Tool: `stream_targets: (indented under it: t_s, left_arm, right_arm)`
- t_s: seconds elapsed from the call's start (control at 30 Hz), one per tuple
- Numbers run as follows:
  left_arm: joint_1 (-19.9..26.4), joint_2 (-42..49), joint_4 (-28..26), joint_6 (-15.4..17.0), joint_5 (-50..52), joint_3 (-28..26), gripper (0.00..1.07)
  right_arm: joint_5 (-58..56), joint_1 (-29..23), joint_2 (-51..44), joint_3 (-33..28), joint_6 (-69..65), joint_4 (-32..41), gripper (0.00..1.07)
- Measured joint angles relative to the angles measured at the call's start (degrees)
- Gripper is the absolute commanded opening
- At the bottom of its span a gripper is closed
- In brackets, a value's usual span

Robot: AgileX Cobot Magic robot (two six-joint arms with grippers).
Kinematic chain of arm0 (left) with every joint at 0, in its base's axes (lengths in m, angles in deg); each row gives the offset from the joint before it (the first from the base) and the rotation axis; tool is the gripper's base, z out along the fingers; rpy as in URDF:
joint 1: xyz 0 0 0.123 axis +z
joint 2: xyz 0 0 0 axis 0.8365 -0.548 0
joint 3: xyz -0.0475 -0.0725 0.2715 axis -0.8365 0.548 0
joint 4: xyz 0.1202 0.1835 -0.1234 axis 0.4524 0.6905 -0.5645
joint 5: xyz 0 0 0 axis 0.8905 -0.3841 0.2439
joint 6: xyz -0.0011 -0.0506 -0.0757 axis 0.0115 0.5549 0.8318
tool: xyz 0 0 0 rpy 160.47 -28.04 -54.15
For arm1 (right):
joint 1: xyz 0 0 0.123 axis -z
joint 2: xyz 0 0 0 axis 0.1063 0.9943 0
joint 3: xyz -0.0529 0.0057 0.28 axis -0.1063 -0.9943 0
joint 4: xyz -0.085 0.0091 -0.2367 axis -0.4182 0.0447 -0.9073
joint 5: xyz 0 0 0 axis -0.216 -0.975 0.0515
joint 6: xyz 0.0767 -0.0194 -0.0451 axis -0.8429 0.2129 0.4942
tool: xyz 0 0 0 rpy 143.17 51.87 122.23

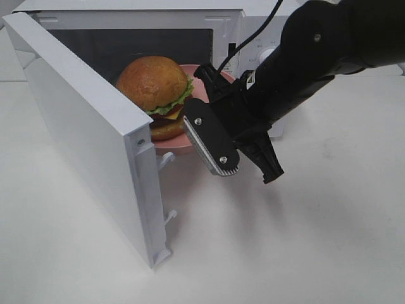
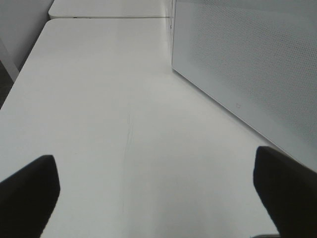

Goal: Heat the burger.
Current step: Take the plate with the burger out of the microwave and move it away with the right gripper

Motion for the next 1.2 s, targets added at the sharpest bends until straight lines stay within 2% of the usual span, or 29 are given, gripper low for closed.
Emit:
stream_targets:
  t_s: [0.5, 1.2]
  left_arm:
    - [0.0, 0.0, 0.0, 0.0, 0.0, 0.0, 1.0]
    - [0.0, 0.0, 0.0, 0.0, 0.0, 0.0, 1.0]
  right_arm:
    - [2.64, 0.0, -9.17, -11.17, -0.11, 0.0, 0.0]
    - [3.55, 0.0, -24.41, -23.38, -3.9, 0.06, 0.0]
